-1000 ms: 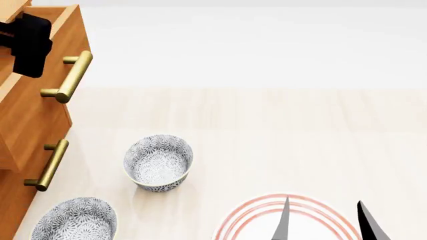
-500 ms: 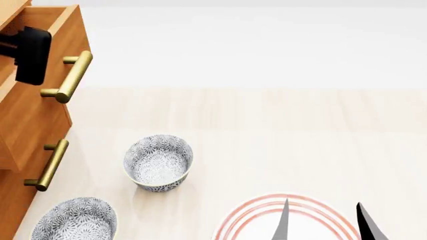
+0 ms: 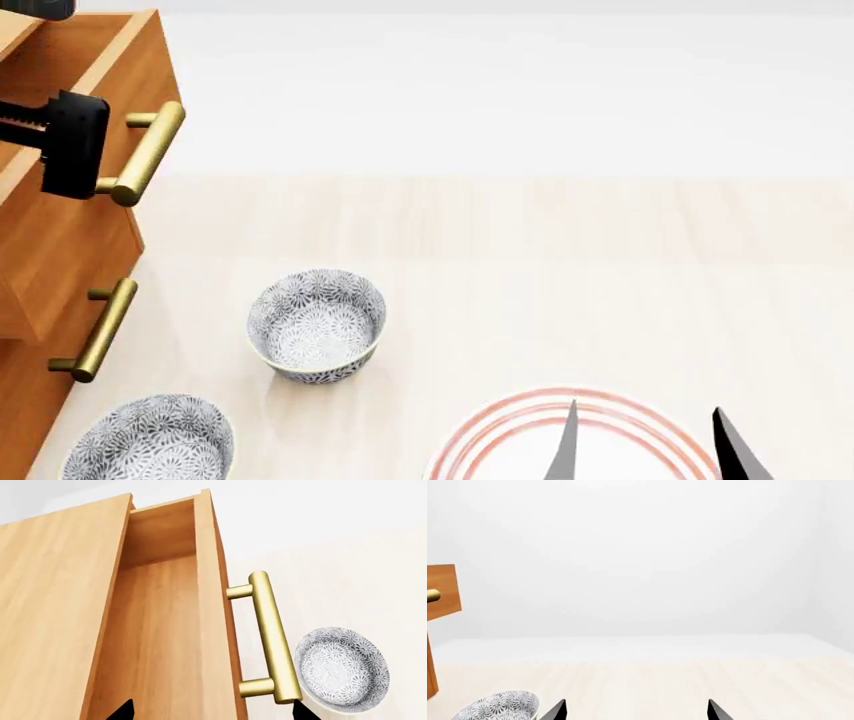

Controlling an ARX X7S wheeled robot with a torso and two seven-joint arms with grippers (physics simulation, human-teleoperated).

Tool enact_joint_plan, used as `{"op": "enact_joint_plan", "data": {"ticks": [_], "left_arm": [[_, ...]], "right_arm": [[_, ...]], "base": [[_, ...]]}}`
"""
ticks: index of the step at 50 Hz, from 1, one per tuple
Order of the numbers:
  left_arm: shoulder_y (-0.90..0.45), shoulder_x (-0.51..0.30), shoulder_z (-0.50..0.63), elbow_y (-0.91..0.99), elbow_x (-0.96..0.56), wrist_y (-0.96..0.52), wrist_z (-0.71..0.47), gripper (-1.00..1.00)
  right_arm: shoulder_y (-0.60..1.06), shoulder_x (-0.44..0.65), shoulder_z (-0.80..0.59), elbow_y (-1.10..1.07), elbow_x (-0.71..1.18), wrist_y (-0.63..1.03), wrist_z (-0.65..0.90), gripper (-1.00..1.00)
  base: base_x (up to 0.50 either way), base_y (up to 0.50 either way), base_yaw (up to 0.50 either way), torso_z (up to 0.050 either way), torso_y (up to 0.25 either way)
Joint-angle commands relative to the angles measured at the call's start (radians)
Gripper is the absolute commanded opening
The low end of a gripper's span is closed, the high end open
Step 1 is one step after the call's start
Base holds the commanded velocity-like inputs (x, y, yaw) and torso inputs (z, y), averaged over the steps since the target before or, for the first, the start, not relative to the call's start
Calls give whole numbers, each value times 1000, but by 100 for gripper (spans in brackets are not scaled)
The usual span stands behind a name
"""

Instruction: Open the top drawer of the cabinet.

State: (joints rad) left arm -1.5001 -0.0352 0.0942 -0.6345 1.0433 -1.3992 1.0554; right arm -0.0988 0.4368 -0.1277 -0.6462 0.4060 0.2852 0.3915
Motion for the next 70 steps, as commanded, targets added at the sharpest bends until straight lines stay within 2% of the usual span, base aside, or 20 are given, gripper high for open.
{"op": "enact_joint_plan", "data": {"ticks": [1,12,20,26,40,61,70], "left_arm": [[26,2,3,-1,-25,8,-29,100],[17,-5,-10,-28,-56,22,-75,100],[88,-17,20,-14,-52,38,-82,100],[150,-25,83,40,-25,22,-23,100],[194,-15,134,91,-25,1,39,100],[202,-4,249,186,0,-66,149,100],[195,-11,320,248,27,-118,245,100]], "right_arm": [[0,2,-1,3,2,-3,1,100],[-2,6,4,0,10,-2,4,100],[1,8,1,0,12,1,5,100],[3,9,-1,3,14,0,5,100],[0,10,-5,11,11,-10,4,100],[-4,16,-5,10,14,-16,7,100],[-7,18,-6,8,14,-17,9,100]], "base": [[0,0,0,0,0],[0,0,0,0,0],[0,0,0,0,0],[0,0,0,0,0],[0,0,0,0,0],[0,0,0,0,0],[0,0,0,0,0]]}}
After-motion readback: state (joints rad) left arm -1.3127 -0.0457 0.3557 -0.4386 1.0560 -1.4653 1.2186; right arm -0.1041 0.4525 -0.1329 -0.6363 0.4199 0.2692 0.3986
